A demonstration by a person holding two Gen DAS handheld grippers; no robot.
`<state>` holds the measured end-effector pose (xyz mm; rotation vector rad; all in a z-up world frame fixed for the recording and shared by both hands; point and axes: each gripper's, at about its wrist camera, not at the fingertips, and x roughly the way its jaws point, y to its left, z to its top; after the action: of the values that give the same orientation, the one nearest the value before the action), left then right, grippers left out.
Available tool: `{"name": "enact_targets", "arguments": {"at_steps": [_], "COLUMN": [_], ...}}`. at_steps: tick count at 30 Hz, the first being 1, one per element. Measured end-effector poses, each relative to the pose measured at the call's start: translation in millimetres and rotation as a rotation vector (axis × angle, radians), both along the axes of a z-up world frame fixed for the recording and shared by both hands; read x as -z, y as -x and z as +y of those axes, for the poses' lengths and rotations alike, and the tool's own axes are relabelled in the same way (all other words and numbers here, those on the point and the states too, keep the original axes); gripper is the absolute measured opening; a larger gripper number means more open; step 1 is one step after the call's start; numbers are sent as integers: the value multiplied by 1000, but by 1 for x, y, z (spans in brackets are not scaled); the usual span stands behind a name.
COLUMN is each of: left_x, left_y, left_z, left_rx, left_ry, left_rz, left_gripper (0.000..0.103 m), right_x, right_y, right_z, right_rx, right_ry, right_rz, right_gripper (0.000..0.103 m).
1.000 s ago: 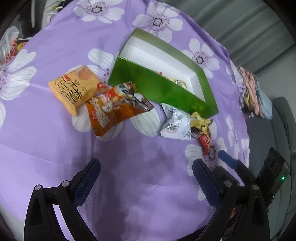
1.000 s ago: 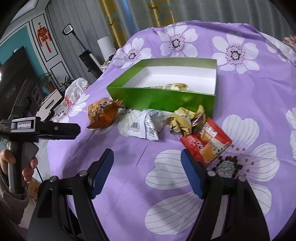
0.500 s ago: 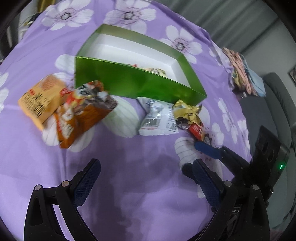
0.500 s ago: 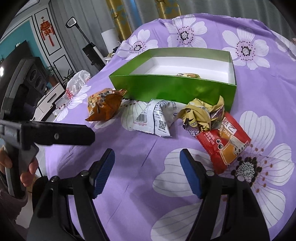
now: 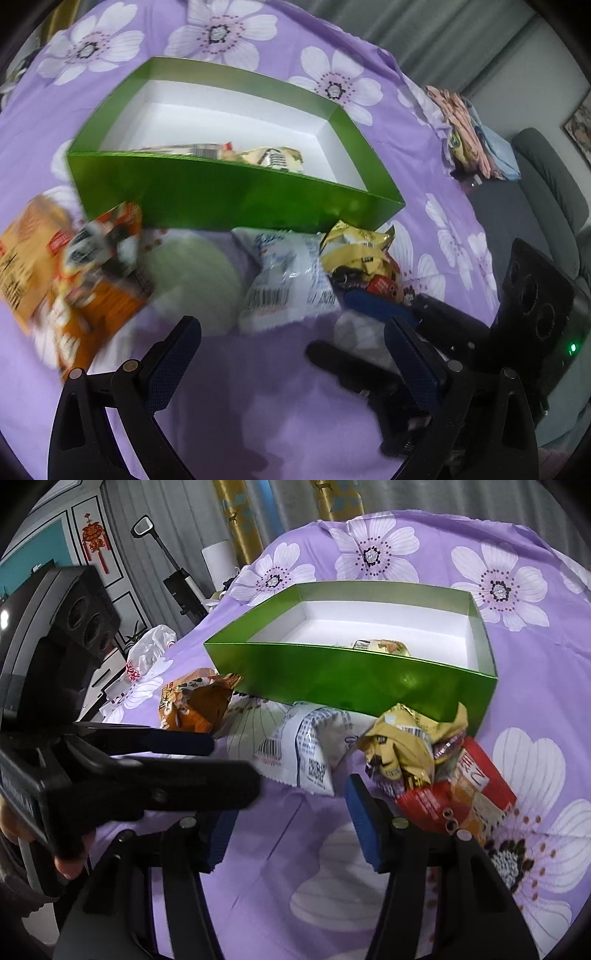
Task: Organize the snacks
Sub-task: 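Lower the left tool onto the white Qiao packet and close it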
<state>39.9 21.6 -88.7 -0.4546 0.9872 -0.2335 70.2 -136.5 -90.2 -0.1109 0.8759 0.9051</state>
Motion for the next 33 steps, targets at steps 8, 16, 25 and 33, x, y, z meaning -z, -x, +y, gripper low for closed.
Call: {"name": "enact_targets", "arguments": {"at_steps": [8,16,25,33], "left_x": [12,22,16,-14], "left_y": [-27,-28,-15,16], "left_z": [-1,6,11,3], "left_rx": [0,-9,-33,-38], "left_ry": [36,76,91,72], "left_rz": [13,47,39,-12], "left_gripper": [95,57,52,53], "right_x": [5,14,6,-24], "right_y": [-12,-19,-7,23], "right_z": [9,17,15,9], "right_rx": [5,-31,-81,-125], "right_ry": [-17,13,-13,-40], "right_rz": [20,57,60,10], "right_gripper": [51,33,27,27]}}
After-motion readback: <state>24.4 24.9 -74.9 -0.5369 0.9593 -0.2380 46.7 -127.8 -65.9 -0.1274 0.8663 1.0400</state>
